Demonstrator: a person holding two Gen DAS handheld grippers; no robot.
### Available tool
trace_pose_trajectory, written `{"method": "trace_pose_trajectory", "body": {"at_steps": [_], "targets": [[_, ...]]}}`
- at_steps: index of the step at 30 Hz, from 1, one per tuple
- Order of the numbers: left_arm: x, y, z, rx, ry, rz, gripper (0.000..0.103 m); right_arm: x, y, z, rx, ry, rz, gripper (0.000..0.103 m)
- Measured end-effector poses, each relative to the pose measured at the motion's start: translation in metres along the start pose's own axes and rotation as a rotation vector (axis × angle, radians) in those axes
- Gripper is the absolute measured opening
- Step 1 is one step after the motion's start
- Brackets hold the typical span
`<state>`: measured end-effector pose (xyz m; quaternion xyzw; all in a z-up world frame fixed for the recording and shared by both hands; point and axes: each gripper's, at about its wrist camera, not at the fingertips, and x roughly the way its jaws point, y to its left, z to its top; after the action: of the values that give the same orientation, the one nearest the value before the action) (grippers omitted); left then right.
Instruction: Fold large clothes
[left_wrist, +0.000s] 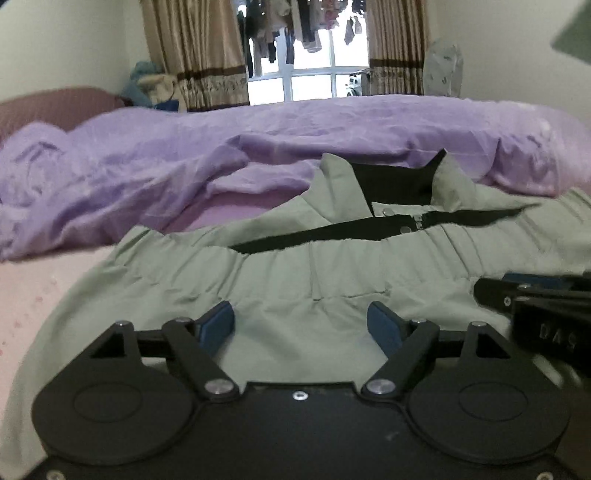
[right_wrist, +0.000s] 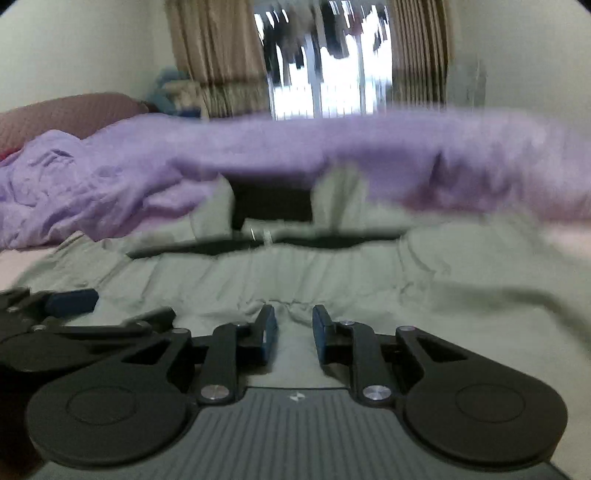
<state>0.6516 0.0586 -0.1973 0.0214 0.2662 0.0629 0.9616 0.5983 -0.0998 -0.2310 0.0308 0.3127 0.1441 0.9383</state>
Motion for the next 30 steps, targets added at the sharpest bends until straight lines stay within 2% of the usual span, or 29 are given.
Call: {"method": "trace_pose_trajectory", "body": {"at_steps": [3,7,10,13,17,21,24,26,28,29,30], "targets": [[0.004,0.002,0.001,-0.008,0.008,-0.002,0.085,0.005,-0.020,0.001,0.088,-0.003,0.066,0.023],[0.001,0.007,0.004,-0.021,0.002,-0.014,0.084,-0.002,0.002,-0.005,0.021,-0.004,0.020,0.025],[-0.005,0.012,0.011,-0.036,0.003,-0.007,0.084,-0.006,0.000,-0.005,0.025,0.004,0.021,0.027],[-0.012,0.025,0.020,-0.048,-0.022,0.044,0.084,-0.020,0.000,-0.006,0.045,0.010,0.018,0.028],[-0.015,0.054,0.028,0.009,-0.051,0.134,0.084,-0.038,0.012,-0.001,-0.028,-0.038,0.013,0.029],[-0.008,0.097,0.022,-0.054,-0.065,0.168,0.084,-0.047,0.019,0.003,-0.119,-0.116,-0.046,0.030],[0.016,0.120,0.010,-0.130,0.045,0.141,0.087,-0.046,-0.006,0.010,-0.094,-0.133,-0.104,0.030],[0.019,0.130,0.009,-0.198,0.062,0.108,0.087,-0.040,-0.034,0.012,-0.033,-0.125,-0.158,0.032],[0.020,0.128,0.009,-0.180,0.060,0.112,0.087,-0.018,-0.055,0.005,-0.041,-0.043,-0.254,0.033],[0.020,0.126,0.009,-0.169,0.058,0.118,0.087,-0.011,-0.064,0.003,-0.010,-0.009,-0.226,0.033],[0.021,0.125,0.010,-0.162,0.056,0.122,0.087,-0.013,-0.071,0.005,0.033,-0.016,-0.197,0.033]]}}
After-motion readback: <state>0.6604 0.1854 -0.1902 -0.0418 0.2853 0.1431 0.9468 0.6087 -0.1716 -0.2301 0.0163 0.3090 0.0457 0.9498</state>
